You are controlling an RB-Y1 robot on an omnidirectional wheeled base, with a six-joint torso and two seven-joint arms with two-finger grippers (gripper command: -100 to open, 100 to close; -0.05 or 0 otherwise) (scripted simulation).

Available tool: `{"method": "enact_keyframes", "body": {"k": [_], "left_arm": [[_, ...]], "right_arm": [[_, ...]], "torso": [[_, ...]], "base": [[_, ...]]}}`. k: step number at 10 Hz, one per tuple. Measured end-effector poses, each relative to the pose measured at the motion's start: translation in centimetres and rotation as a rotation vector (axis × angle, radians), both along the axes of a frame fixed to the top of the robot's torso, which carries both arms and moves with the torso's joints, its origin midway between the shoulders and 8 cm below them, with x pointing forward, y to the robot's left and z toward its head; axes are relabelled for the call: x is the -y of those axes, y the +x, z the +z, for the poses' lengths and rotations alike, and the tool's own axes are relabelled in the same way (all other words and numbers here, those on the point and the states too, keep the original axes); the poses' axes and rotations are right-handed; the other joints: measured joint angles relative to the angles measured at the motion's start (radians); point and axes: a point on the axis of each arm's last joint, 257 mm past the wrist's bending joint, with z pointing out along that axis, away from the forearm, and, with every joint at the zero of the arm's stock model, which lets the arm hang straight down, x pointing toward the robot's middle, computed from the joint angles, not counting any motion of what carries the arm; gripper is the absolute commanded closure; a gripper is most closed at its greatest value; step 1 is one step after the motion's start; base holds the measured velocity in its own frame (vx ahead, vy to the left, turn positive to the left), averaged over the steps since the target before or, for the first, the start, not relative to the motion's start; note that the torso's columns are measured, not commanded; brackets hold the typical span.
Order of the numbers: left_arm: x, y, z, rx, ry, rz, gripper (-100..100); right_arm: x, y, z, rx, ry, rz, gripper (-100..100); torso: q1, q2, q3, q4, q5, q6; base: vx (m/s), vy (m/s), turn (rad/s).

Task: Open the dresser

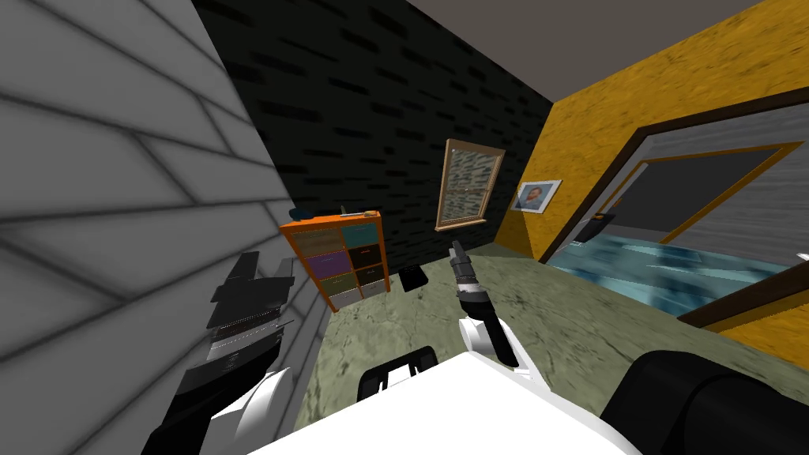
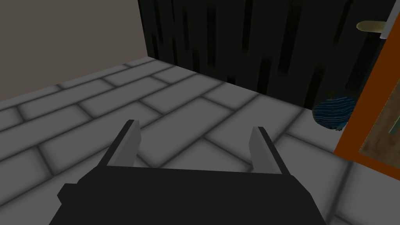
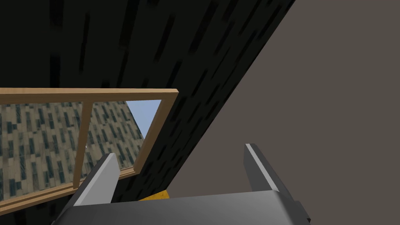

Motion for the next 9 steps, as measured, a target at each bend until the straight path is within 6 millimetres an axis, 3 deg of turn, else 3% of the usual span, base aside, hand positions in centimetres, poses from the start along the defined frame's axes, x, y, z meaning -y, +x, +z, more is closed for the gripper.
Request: {"method": "enact_keyframes", "body": {"k": [2,3,5,9], "left_arm": [[0.0,0.0,0.0,0.000,0.000,0.000,0],[0.0,0.0,0.0,0.000,0.000,0.000,-100],[0.4,0.3,-0.3,-0.012,0.034,-0.017,-100],[0.9,1.6,-2.2,-0.057,0.108,-0.051,-100]], "right_arm": [[0.0,0.0,0.0,0.000,0.000,0.000,0],[0.0,0.0,0.0,0.000,0.000,0.000,0],[0.0,0.0,0.0,-0.001,0.000,0.000,0],[0.0,0.0,0.0,-0.001,0.000,0.000,0]], "torso": [[0.000,0.148,-0.295,0.148,0.000,0.000],[0.000,0.221,-0.443,0.221,0.000,0.000],[0.000,0.263,-0.532,0.264,0.000,0.000],[0.000,0.266,-0.538,0.268,0.000,0.000]], "base": [[0.000,0.000,0.000],[0.017,-0.002,-0.002],[0.034,-0.003,-0.004],[0.082,-0.006,-0.009]]}}
